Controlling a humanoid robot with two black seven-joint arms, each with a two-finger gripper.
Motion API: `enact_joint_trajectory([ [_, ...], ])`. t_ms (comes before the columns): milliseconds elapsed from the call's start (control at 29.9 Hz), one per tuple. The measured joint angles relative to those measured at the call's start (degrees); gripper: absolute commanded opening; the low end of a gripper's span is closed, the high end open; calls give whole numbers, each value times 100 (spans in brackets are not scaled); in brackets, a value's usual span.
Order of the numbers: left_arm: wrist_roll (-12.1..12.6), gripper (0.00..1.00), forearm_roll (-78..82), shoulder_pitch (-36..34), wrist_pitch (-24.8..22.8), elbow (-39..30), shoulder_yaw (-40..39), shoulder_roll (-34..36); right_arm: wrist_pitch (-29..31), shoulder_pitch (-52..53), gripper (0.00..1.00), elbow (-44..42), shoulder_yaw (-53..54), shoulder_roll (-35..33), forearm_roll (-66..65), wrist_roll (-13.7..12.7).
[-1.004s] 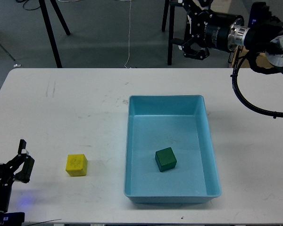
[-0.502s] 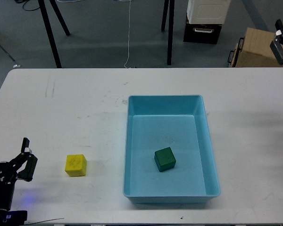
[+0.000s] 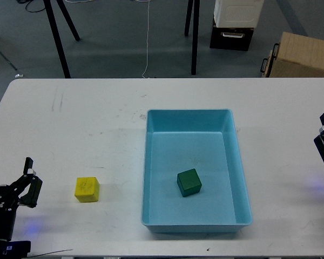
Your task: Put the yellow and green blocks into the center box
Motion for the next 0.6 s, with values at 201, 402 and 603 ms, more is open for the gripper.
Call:
enact_joint_trajectory([
  [201, -73, 100, -36, -3, 0, -22, -66, 0, 0, -166, 100, 44, 101, -50, -8, 2],
  [402, -86, 100, -52, -40, 0, -29, -15, 0, 0, -147, 100, 14, 83, -127, -25, 1],
  [603, -79, 100, -43, -120, 0, 105, -218, 0, 0, -141, 100, 6, 36, -425, -51, 0],
])
